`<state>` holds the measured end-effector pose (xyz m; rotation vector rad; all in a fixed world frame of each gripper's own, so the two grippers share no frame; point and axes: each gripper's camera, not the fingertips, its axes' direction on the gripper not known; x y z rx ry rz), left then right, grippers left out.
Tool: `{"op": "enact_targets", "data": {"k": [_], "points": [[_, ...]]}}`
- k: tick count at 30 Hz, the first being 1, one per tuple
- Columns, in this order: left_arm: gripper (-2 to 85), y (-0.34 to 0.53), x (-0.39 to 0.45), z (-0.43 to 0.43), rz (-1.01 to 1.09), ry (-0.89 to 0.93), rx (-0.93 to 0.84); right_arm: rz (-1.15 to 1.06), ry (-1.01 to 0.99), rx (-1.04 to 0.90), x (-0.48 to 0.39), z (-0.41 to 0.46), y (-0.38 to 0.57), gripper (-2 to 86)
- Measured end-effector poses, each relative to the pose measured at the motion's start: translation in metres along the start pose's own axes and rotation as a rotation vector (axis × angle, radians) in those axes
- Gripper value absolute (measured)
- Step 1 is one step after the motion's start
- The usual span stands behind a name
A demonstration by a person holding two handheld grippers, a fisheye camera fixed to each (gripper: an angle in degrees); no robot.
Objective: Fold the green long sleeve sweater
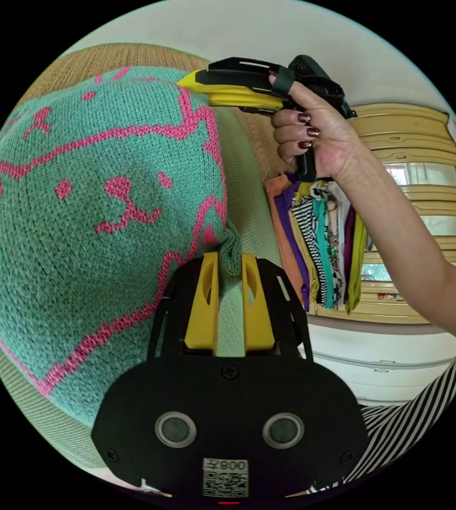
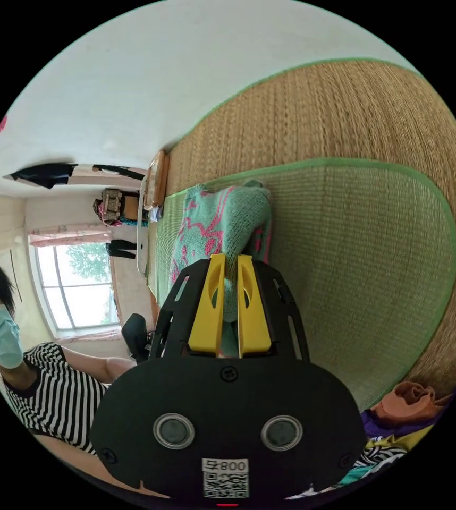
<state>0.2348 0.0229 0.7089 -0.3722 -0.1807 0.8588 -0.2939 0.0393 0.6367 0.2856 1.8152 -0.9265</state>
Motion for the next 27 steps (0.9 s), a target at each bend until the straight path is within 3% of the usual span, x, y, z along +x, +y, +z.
{"op": "enact_targets", "data": {"k": [5,12,16,20,23,27], "points": [[8.4,-0.014,-0.002,0.028,-0.007,-0.006,0.002,0.024,-0.131,0.060,0.035,-0.020,0.014,2.3],[9.8,-0.021,0.004,0.051,0.019,-0.002,0.037,-0.045,-0.074,0.201,0.028,-0.057,0.051,0.2],[9.0,-0.026,0.003,0.065,0.032,-0.005,0.033,-0.174,0.017,0.105,-0.005,-0.034,0.069,0.1],[7.6,-0.023,0.006,0.060,0.068,0.003,0.046,-0.196,0.289,-0.021,-0.005,0.012,0.076,0.0],[5.8,-0.009,0.005,0.032,0.115,0.039,0.111,-0.162,0.236,-0.004,0.013,0.017,0.074,0.0],[2.2,0.014,-0.027,-0.017,0.038,-0.119,0.249,-0.182,0.260,-0.009,0.016,0.017,0.079,0.0]]}}
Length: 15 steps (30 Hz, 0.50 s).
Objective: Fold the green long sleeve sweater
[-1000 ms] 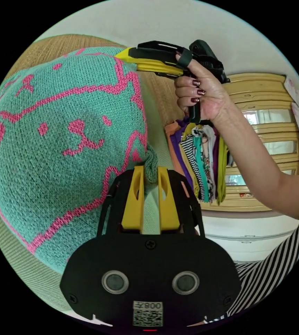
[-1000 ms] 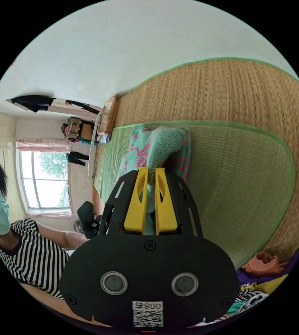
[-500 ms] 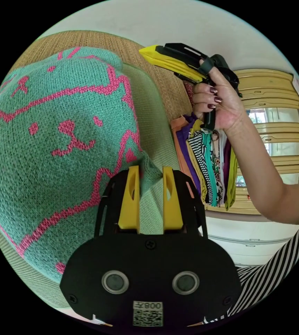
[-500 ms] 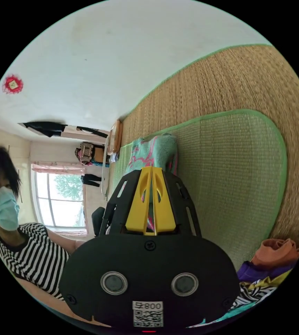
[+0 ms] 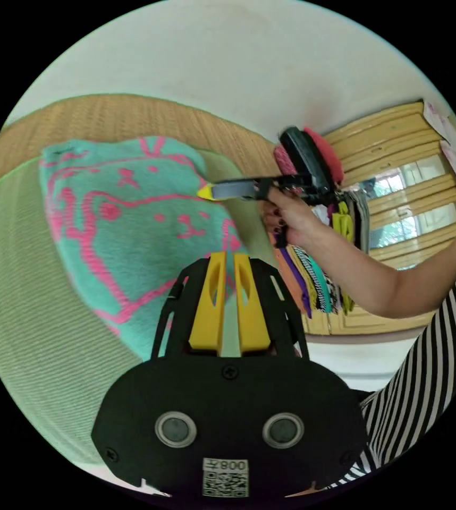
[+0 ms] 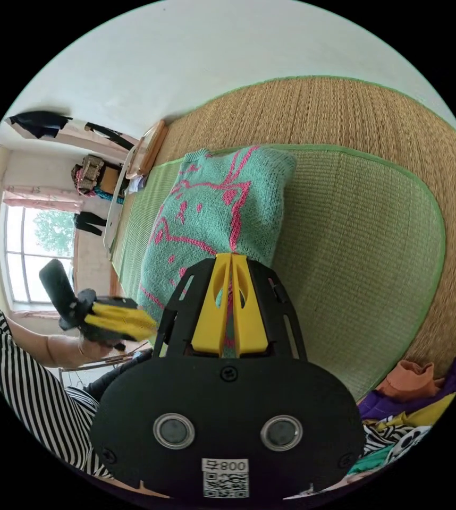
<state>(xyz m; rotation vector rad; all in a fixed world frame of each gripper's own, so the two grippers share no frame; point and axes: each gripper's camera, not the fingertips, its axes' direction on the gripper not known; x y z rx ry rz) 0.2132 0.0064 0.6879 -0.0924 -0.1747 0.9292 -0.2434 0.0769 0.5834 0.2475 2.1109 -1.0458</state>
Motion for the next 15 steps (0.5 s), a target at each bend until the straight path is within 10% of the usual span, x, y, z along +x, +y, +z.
{"op": "enact_targets", "data": {"k": [15], "points": [[0.1,0.012,-0.062,0.016,-0.076,-0.075,-0.038,-0.073,0.231,0.035,-0.028,0.028,-0.008,0.0]]}}
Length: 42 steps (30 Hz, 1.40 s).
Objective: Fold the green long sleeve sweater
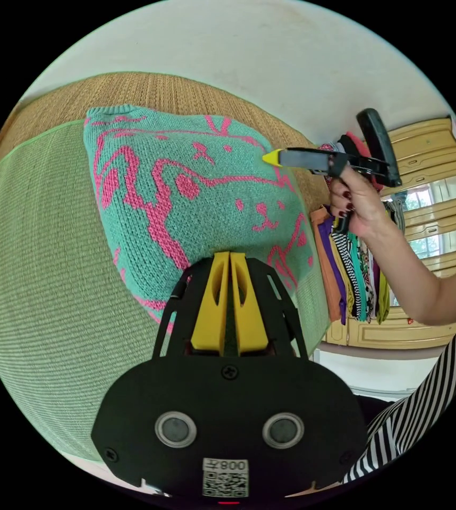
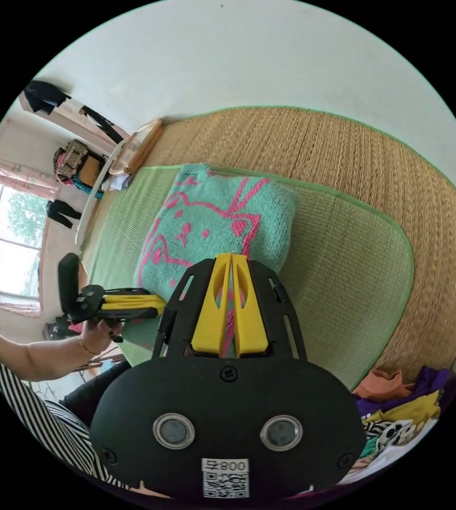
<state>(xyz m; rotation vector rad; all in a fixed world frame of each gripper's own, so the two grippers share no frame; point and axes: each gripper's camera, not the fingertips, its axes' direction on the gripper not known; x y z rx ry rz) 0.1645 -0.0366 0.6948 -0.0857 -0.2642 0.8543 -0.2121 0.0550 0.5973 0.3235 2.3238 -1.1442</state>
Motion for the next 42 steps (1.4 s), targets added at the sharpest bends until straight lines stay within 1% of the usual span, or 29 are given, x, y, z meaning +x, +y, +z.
{"op": "enact_targets", "data": {"k": [1,2,5,6,10,12,13,16,18,21,23,26,28,31,32,34,35,37,42], "points": [[0.1,0.000,-0.002,-0.002,0.000,0.008,-0.001,-0.006,0.028,-0.028,0.001,0.009,-0.002,0.0],[0.1,-0.001,-0.003,-0.004,0.001,0.009,-0.003,-0.005,0.054,-0.095,0.004,0.026,-0.006,0.0],[0.1,-0.004,-0.005,-0.017,0.009,0.014,-0.022,-0.018,0.074,-0.110,0.002,0.037,-0.008,-0.1],[0.2,-0.006,-0.003,-0.027,0.030,0.012,-0.028,-0.019,0.076,-0.104,0.000,0.035,-0.007,-0.1],[0.1,0.003,0.001,-0.072,0.087,-0.033,0.051,-0.030,0.059,-0.028,-0.007,0.018,0.002,-0.1],[0.1,0.007,-0.004,-0.074,0.078,-0.079,0.004,-0.031,0.025,0.033,-0.013,0.005,0.014,0.0],[0.1,0.008,-0.011,-0.065,0.058,-0.111,-0.069,-0.034,0.015,0.039,-0.015,0.004,0.018,0.0],[0.1,0.007,-0.030,-0.056,0.047,-0.090,-0.088,-0.063,0.005,-0.007,-0.025,0.014,0.038,0.0],[0.1,0.000,-0.036,-0.061,0.053,-0.070,-0.107,-0.075,0.061,-0.096,-0.022,0.040,0.050,0.0],[0.1,-0.005,-0.040,-0.074,0.085,-0.093,-0.114,-0.042,-0.008,-0.102,-0.007,0.054,0.051,0.0],[0.2,-0.005,-0.048,-0.084,0.074,-0.076,-0.102,-0.049,-0.017,-0.120,-0.003,0.055,0.048,0.0],[0.4,-0.009,-0.071,-0.106,-0.010,0.032,-0.102,-0.055,-0.007,-0.106,-0.002,0.053,0.054,0.1],[0.7,-0.006,-0.094,-0.132,-0.108,0.166,-0.046,-0.004,-0.045,-0.093,0.007,0.047,0.061,0.3],[1.8,0.013,-0.126,-0.164,-0.247,0.290,0.021,0.088,-0.109,-0.051,0.026,0.035,0.080,0.9],[2.1,0.018,-0.132,-0.171,-0.276,0.302,0.039,0.115,-0.111,-0.042,0.033,0.031,0.089,1.4],[5.6,0.038,-0.158,-0.195,-0.389,0.347,0.089,0.146,-0.128,-0.029,0.043,0.025,0.103,2.6],[7.0,0.043,-0.165,-0.199,-0.418,0.357,0.094,0.168,-0.139,-0.038,0.050,0.024,0.111,4.0],[12.7,0.056,-0.189,-0.208,-0.514,0.397,0.080,0.201,-0.183,-0.050,0.060,0.024,0.122,6.3],[18.4,0.050,-0.216,-0.201,-0.561,0.530,0.032,0.249,-0.274,-0.094,0.084,0.038,0.145,11.1]]}}
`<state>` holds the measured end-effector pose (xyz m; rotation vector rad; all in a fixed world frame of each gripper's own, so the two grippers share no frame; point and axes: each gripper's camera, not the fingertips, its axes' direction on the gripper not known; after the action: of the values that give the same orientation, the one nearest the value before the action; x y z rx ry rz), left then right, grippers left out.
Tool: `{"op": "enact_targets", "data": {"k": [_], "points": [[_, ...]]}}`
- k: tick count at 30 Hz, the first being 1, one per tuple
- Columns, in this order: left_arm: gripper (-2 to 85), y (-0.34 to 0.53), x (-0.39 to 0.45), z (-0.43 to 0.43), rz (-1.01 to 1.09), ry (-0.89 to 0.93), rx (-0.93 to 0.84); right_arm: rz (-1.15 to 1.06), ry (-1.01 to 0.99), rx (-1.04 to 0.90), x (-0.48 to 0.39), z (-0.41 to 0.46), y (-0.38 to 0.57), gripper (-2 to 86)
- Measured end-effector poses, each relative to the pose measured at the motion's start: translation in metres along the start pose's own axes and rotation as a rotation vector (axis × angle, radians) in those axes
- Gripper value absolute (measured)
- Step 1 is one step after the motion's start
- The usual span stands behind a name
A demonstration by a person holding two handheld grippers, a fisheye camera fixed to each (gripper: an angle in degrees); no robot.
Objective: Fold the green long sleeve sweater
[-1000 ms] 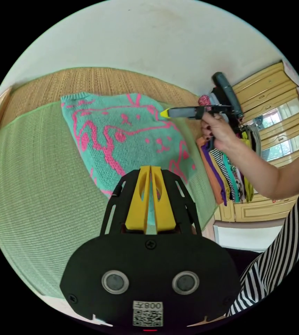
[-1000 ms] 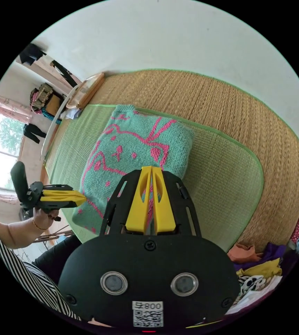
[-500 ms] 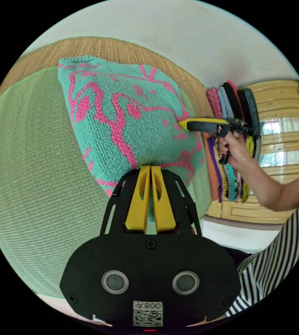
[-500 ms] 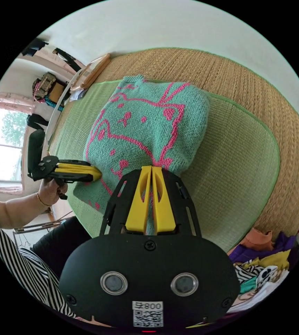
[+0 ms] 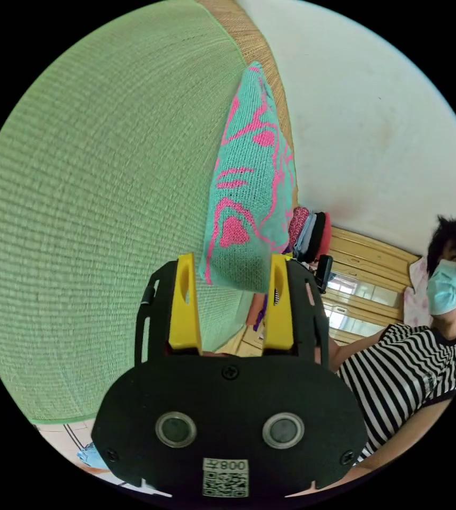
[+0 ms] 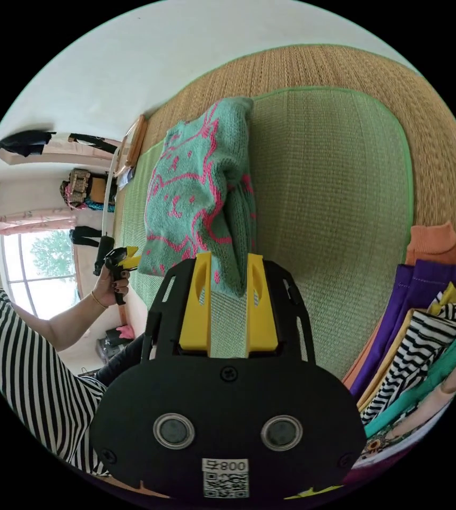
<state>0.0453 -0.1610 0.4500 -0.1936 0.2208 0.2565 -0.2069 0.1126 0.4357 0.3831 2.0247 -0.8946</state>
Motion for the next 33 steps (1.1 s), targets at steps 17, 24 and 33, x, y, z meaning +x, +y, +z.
{"op": "enact_targets", "data": {"k": [17,24,33], "points": [[14.1,-0.069,-0.024,-0.007,-0.047,0.217,-0.129,0.088,-0.311,-0.048,0.095,0.016,0.013,10.1],[11.5,-0.076,-0.021,-0.014,-0.068,0.257,-0.098,0.104,-0.414,-0.073,0.120,-0.001,0.024,8.1],[11.3,-0.068,0.008,-0.014,-0.080,0.229,-0.158,0.134,-0.486,-0.090,0.115,-0.054,0.068,7.3]]}}
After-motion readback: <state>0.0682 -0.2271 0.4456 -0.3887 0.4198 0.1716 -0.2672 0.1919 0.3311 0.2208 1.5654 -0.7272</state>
